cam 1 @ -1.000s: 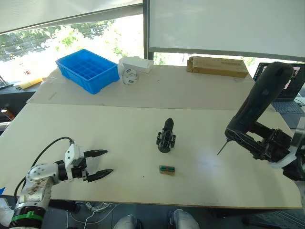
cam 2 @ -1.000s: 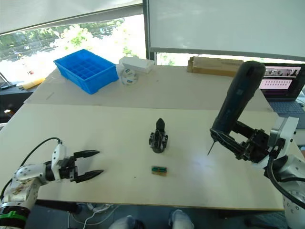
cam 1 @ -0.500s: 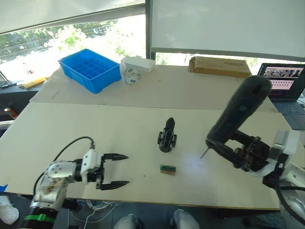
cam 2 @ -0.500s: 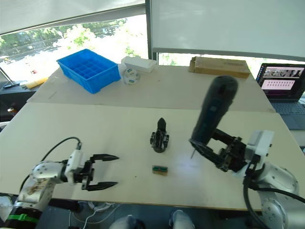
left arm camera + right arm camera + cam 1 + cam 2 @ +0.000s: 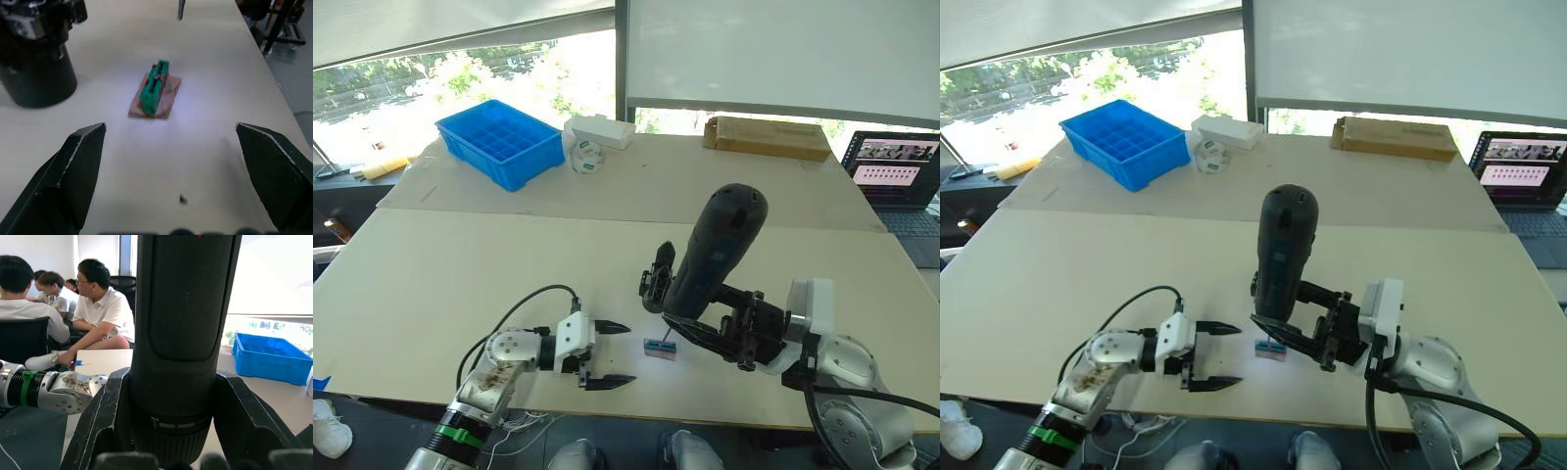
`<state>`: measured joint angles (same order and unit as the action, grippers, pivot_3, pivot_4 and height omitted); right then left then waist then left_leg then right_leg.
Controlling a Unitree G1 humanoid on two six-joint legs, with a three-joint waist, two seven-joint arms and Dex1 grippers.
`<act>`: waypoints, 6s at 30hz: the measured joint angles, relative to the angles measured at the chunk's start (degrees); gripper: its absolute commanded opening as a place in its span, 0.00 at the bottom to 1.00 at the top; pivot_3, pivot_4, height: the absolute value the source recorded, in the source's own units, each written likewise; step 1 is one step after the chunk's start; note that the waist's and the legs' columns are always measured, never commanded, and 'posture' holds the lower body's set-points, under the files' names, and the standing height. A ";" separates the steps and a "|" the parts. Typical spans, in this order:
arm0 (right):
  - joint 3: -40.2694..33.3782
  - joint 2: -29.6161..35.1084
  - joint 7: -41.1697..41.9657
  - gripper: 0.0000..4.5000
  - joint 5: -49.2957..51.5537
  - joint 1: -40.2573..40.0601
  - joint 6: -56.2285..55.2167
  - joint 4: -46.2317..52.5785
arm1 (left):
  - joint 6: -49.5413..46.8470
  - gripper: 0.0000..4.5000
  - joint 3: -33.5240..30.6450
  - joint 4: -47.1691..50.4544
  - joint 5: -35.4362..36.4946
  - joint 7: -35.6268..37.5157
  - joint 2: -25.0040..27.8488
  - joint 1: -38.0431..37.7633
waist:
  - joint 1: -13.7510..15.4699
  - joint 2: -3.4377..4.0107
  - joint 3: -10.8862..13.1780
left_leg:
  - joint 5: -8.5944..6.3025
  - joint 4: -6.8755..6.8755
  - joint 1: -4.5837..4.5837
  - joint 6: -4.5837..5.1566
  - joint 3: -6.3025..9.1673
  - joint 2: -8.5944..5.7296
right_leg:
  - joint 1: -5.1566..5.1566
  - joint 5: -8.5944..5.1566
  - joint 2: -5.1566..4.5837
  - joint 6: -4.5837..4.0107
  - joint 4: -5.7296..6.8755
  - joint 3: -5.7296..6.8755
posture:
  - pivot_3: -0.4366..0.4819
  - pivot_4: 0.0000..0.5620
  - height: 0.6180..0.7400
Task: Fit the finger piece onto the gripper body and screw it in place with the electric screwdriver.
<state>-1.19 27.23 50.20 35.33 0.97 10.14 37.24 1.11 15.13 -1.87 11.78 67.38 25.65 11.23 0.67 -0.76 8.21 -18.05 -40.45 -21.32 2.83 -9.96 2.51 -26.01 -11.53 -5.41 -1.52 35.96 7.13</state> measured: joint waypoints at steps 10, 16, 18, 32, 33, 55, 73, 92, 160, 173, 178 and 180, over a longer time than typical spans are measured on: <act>1.51 -1.15 0.56 0.43 -2.61 1.03 -2.24 -3.31 | -0.03 1.00 2.76 -3.05 -2.59 -2.11 -2.61 4.24 | -0.02 0.00 0.00 | 0.00 -0.19 0.00 0.00 0.01 0.02 | 0.02 0.00 0.01 0.00 0.12 0.02 | 0.48 0.27 1.00; 2.56 -1.52 0.91 0.43 -3.21 1.72 -2.65 -4.87 | 1.81 1.00 3.22 -6.22 -2.73 -1.59 -3.51 6.14 | 0.07 0.00 -0.01 | -0.01 -0.34 0.01 0.04 0.03 0.02 | 0.08 0.00 -0.01 0.00 0.17 0.04 | 0.48 0.27 1.00; 2.80 -1.81 0.97 0.43 -3.42 2.31 -2.87 -5.29 | 2.52 1.00 3.35 -7.63 -2.77 -1.48 -3.92 7.03 | 0.08 0.01 -0.01 | -0.02 -0.38 0.02 0.06 0.04 0.02 | 0.12 0.01 -0.02 0.01 0.17 0.03 | 0.48 0.27 1.00; 3.15 -2.06 2.32 0.43 -4.95 2.02 -4.88 -8.36 | 1.39 1.00 4.69 -7.57 -3.55 -1.19 -3.88 7.99 | 0.08 0.01 -0.01 | -0.04 -0.41 0.14 0.10 0.14 0.02 | 0.36 0.01 -0.05 0.02 0.13 0.02 | 0.48 0.27 1.00; 3.15 -2.06 2.36 0.43 -4.95 2.02 -4.88 -8.45 | 1.31 1.00 4.73 -7.54 -3.55 -1.23 -3.88 7.97 | 0.08 0.01 -0.01 | -0.04 -0.41 0.14 0.10 0.14 0.02 | 0.36 0.01 -0.05 0.02 0.13 0.02 | 0.48 0.27 1.00; 3.15 -1.98 2.37 0.43 -6.19 1.30 -4.88 -9.69 | -1.20 1.00 4.99 -4.76 -3.43 -2.30 -3.91 6.33 | 0.03 0.01 -0.01 | -0.04 -0.41 0.17 0.10 0.17 0.02 | 0.42 0.01 -0.06 0.02 0.12 0.00 | 0.48 0.27 1.00; 4.27 -1.98 2.51 0.43 -7.15 1.30 -4.87 -9.70 | -0.41 1.00 4.99 -4.81 -3.43 -2.60 -3.96 5.89 | 0.02 0.01 -0.01 | -0.04 -0.41 0.21 0.10 0.18 0.02 | 0.46 0.01 -0.06 0.02 0.11 0.00 | 0.48 0.27 1.00; 4.34 -1.96 2.39 0.43 -7.16 1.30 -4.87 -10.00 | -0.11 1.00 5.01 -4.88 -3.43 -2.91 -4.16 5.62 | 0.03 0.02 -0.02 | -0.05 -0.41 0.28 0.12 0.24 0.02 | 0.62 0.00 -0.07 0.03 0.07 0.00 | 0.48 0.27 1.00; 5.33 -1.12 1.31 0.43 -8.31 2.13 -4.98 -10.75 | -2.54 1.00 5.28 -2.88 -3.43 -3.73 -4.17 4.61 | 0.03 0.02 -0.03 | -0.16 -0.40 0.45 0.28 0.25 0.04 | 0.79 -0.02 -0.17 0.07 0.03 -0.02 | 0.48 0.27 1.00; 4.06 -0.46 -0.04 0.43 -5.11 2.79 -2.12 -10.13 | -0.84 1.00 4.41 -3.97 -2.20 -2.63 -4.14 4.83 | 0.01 0.02 -0.02 | -0.17 -0.41 0.40 0.30 0.26 0.04 | 0.75 -0.02 -0.19 0.06 0.04 -0.01 | 0.48 0.27 1.00; 0.77 1.32 -0.27 0.43 -0.05 2.83 -0.27 -6.52 | 0.33 1.00 1.95 -5.14 0.68 -0.75 -3.17 4.15 | -0.12 0.01 -0.02 | -0.16 -0.41 0.26 0.29 0.27 0.06 | 0.61 -0.01 -0.17 0.05 0.04 -0.01 | 0.48 0.27 1.00; -0.03 1.89 -0.39 0.43 1.39 2.85 0.41 -5.77 | 1.01 1.00 0.64 -5.17 2.12 0.15 -2.62 3.74 | -0.11 0.01 -0.02 | -0.16 -0.41 0.26 0.29 0.27 0.06 | 0.60 -0.01 -0.17 0.05 0.04 0.00 | 0.48 0.27 1.00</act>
<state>-1.22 29.12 49.81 36.72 3.82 10.54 31.47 2.12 15.77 -7.04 13.89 67.53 23.03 14.97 0.56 -0.74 8.19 -18.21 -40.86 -21.05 3.12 -9.69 2.57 -25.41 -11.54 -5.58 -1.47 36.00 7.13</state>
